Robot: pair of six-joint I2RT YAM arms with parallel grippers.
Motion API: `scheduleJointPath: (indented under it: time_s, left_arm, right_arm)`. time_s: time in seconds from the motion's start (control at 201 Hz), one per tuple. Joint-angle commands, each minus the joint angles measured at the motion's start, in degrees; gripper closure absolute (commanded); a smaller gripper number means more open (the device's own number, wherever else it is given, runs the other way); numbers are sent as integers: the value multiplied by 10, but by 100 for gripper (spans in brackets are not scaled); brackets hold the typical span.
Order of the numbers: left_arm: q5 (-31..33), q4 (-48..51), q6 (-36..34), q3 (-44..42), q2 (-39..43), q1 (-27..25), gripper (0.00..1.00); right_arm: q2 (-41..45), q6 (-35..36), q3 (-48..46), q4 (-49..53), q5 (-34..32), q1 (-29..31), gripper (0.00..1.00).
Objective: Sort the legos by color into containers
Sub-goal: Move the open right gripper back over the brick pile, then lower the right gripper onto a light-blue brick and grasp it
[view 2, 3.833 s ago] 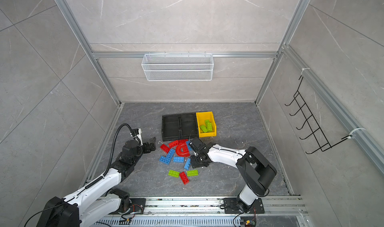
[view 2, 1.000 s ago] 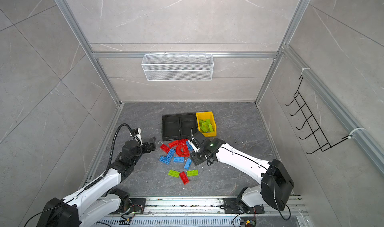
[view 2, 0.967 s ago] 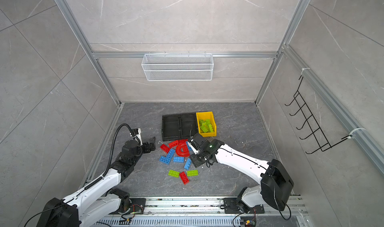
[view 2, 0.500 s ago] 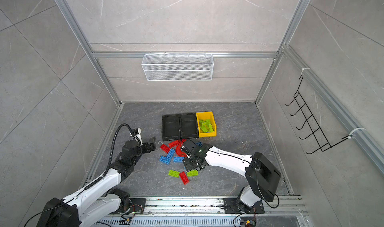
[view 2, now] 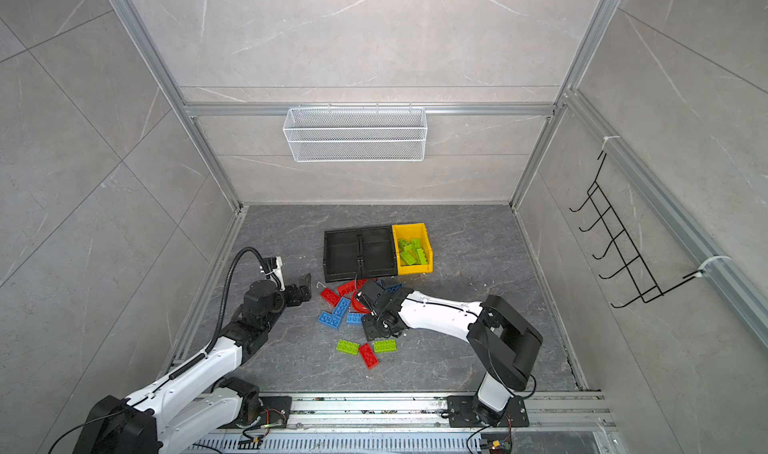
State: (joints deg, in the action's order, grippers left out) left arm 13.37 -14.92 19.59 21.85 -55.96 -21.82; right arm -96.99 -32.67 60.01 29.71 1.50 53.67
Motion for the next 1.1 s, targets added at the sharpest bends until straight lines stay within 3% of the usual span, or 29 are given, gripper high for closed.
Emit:
scheduleJointPath:
  time_s: [0.0,0.363,0.637,1.095]
  left_arm:
    - [1,-4,10,17,2,1,0]
    - [3,-4,9,17,3,1,0]
    - [-2,-8,10,14,8,1,0]
    - [-1,-6,9,14,9,1,0]
  right_arm:
    - [-17,-18,16,-11,-3,4,40]
    - [-38,-33,18,4,-35,3,44]
    - [8,-36,-23,9,-52,-16,55]
    - [8,-27,-22,17,-68,-20,77]
